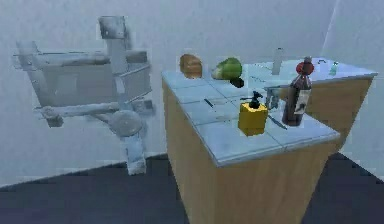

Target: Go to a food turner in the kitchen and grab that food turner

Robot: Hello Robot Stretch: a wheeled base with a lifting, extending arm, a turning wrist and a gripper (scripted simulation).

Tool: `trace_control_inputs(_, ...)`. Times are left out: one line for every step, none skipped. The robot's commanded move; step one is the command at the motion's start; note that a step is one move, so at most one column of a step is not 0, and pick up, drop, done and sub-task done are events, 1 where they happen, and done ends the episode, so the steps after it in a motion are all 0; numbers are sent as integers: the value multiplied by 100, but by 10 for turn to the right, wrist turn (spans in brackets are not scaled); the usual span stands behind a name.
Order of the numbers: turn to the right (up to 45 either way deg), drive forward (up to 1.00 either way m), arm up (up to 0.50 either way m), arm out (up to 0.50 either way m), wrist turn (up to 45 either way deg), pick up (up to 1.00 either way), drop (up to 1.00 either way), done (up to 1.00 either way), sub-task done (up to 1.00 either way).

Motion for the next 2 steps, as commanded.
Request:
trace_control_inputs(-450, 0, 0, 0, 0, 0, 0, 0, 0)
trace_control_inputs(-360, 0, 0, 0, 0, 0, 0, 0, 0)
